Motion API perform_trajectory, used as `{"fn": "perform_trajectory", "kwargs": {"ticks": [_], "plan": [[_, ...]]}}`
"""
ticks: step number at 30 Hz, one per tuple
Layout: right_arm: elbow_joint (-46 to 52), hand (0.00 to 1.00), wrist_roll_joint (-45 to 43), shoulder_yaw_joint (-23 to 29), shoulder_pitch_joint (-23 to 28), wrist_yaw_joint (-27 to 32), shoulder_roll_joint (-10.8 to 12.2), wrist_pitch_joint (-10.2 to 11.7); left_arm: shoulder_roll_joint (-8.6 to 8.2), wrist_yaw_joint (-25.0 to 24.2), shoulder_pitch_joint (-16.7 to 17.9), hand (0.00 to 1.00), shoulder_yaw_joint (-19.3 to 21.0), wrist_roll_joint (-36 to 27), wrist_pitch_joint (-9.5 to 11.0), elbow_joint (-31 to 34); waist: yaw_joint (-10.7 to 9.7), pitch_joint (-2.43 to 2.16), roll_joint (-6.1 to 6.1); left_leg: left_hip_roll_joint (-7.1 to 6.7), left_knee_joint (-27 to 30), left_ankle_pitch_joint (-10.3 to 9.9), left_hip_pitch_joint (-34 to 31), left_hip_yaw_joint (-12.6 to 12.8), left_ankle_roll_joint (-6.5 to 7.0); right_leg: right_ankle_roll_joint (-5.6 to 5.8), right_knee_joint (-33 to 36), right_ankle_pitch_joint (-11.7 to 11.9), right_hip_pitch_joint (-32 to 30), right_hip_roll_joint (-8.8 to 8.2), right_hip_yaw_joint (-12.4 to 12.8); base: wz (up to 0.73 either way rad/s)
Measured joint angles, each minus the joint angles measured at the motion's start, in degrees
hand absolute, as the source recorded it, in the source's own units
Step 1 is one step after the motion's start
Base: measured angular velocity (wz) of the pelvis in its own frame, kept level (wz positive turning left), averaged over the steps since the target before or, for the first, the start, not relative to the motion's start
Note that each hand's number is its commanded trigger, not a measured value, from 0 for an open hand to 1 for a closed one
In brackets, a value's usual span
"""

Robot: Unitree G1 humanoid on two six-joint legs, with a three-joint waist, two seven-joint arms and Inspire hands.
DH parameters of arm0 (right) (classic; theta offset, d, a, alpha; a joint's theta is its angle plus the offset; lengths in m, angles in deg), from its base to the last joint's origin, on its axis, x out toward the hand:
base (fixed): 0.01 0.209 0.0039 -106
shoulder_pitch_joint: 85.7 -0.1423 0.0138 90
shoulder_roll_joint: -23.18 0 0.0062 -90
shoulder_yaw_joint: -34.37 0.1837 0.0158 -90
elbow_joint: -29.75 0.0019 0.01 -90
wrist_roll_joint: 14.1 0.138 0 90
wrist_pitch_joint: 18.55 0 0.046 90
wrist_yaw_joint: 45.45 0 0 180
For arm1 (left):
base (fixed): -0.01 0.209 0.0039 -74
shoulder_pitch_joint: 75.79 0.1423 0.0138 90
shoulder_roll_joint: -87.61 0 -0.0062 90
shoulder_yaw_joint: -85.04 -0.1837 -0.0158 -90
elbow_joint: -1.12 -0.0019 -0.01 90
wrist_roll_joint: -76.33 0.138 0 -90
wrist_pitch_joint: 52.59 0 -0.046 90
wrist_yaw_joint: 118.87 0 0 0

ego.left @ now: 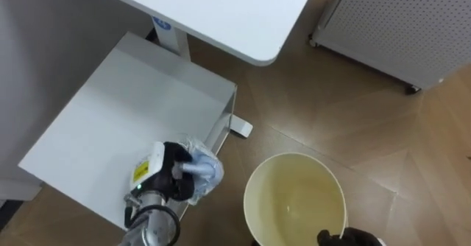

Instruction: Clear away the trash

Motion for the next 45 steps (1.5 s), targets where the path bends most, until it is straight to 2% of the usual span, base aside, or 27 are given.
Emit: {"fn": "perform_trajectory", "kwargs": {"ticks": [3,6,8,12,13,14,15,26,35,41,45], "plan": [[0.1,1.00,0.0,-1.2,0.0,0.2,1.1,0.0,-2.20,-3.5,1.6,1.00,-3.5,0.1,0.0,0.3,0.0,-0.16,-1.22,0.15,0.3,0.1,-0.1,0.0,-0.10,-0.05,-0.4,0.0,0.1,0.15,-0.2,0.00],[-0.2,1.00,0.0,-2.2,0.0,0.2,2.0,0.1,-4.42,-6.4,3.1,1.00,-6.8,0.1,0.0,0.4,0.0,-0.42,-1.65,0.12,0.2,0.1,0.0,0.0,-0.10,0.02,-0.9,0.0,0.5,0.18,-0.2,0.00],[-0.2,1.00,0.0,-3.1,0.0,0.1,2.6,0.1,-5.33,-7.9,3.7,1.00,-7.8,0.1,0.0,0.3,0.0,-0.58,-1.91,0.09,0.2,0.1,0.0,0.0,-0.10,0.08,-1.0,0.1,0.6,0.17,-0.2,0.00],[-0.2,1.00,0.0,-3.5,-0.1,-1.6,3.2,-0.1,-5.68,-10.4,4.9,1.00,-8.4,0.0,0.0,0.3,0.1,-0.66,-2.12,0.02,0.1,0.1,0.8,0.0,-0.08,0.10,-1.1,0.1,1.2,0.10,-0.2,0.00],[-0.2,1.00,0.0,-3.8,-0.1,-1.6,3.2,-0.1,-5.68,-10.6,5.0,0.95,-8.4,0.0,0.0,0.3,0.1,-0.66,-2.13,0.01,0.0,0.1,0.9,0.0,-0.08,0.11,-1.1,0.1,1.4,0.08,-0.2,0.00],[-0.3,1.00,0.0,-4.1,-0.1,-1.7,3.2,-0.1,-5.68,-11.2,5.1,0.29,-8.4,-0.1,0.0,0.4,0.1,-0.67,-2.13,0.01,0.0,0.1,1.0,0.0,-0.04,0.16,-1.0,0.1,1.4,0.08,-0.1,0.00],[-0.4,1.00,0.0,-4.1,-0.1,-2.0,3.2,-0.1,-5.72,-11.3,5.1,0.00,-8.4,0.0,0.0,0.4,0.1,-0.67,-2.14,0.00,-0.1,0.2,1.1,0.0,0.05,0.21,-1.1,0.2,1.4,0.08,-0.1,0.00],[-1.4,1.00,0.0,-4.5,-0.1,-2.7,3.1,0.1,-5.76,-12.3,6.4,0.00,-11.2,0.4,-0.1,0.5,0.0,-0.85,-2.08,-0.25,-1.8,0.8,1.8,-0.1,0.06,0.14,-2.6,1.0,2.3,0.00,-0.6,0.00],[-1.4,1.00,0.4,-5.7,0.0,-2.7,2.3,0.0,-5.44,-12.4,6.4,0.00,-11.5,0.5,-1.7,0.7,0.0,-1.03,-1.87,-0.87,-1.8,1.1,2.1,-0.3,0.41,0.47,-2.2,0.8,2.7,-0.94,-1.0,0.05],[-1.8,1.00,0.6,-5.9,0.7,-2.7,2.1,0.1,-4.89,-12.5,6.6,0.00,-11.8,1.0,-1.9,0.8,0.2,-1.71,-1.01,-0.88,-1.9,1.1,4.0,-0.7,0.41,0.46,-2.4,0.8,4.8,-1.02,-1.4,0.01],[-2.0,1.00,1.1,-5.8,2.0,-3.8,1.9,-0.1,-4.23,-12.8,7.9,0.00,-11.8,1.7,-1.8,0.9,0.6,-1.71,-0.82,-0.56,-2.8,1.0,7.3,-0.6,0.27,0.46,-3.3,0.7,8.2,-0.66,-1.4,-0.02]]}}
